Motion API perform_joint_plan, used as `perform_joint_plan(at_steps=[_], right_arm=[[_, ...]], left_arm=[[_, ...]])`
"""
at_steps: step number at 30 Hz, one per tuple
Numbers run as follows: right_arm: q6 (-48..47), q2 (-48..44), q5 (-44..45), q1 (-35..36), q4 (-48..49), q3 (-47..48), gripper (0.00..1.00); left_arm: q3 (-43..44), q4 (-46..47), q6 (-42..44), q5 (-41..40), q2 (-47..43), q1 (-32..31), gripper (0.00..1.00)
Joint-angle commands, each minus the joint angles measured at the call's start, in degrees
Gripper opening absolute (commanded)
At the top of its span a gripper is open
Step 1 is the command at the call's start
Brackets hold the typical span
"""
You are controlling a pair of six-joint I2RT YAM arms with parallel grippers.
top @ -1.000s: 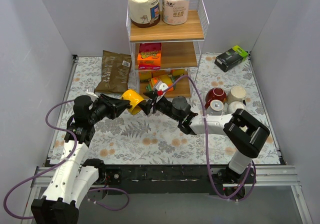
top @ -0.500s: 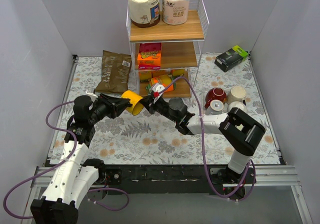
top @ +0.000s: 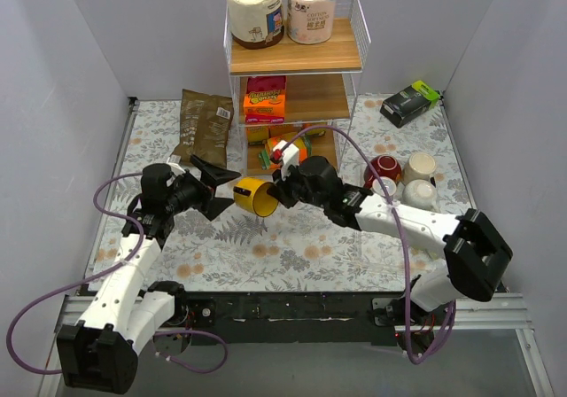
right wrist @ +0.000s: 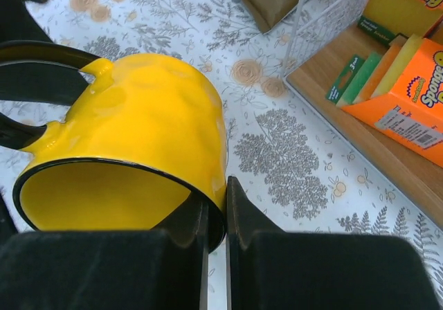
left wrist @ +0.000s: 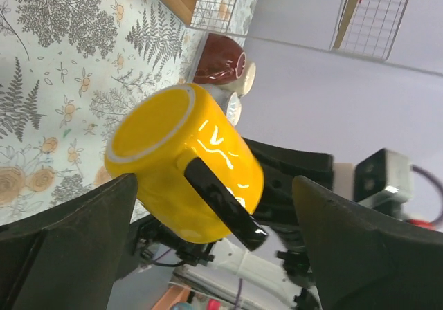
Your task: Turn the mug right side up
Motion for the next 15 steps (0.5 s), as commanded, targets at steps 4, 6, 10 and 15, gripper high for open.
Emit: perform_joint_plan(at_steps=[4,6,10,15], right_arm=[[-2.00,-3.36,-5.44,-0.10,-32.55,15.20,0.01],[-2.79,-2.58,-7.21,-0.27,-38.53,18.09,0.01],[-3.94,-0.29,-8.80,-0.19,-46.97,23.02,0.01],[-5.08,2.61,-8.27,-0.19,-51.99,26.46,0.01]], left_arm=[[5.41,-2.87,27.57,2.59,-6.24,-0.44,0.95],[5.33,-2.60,37.42,4.26,-8.69,-0.53,0.96],[3.31,-1.37,44.47,8.39,-11.34,-0.80,0.96],[2.16,1.26,48.95,10.87,-12.14,-2.90,0.95]])
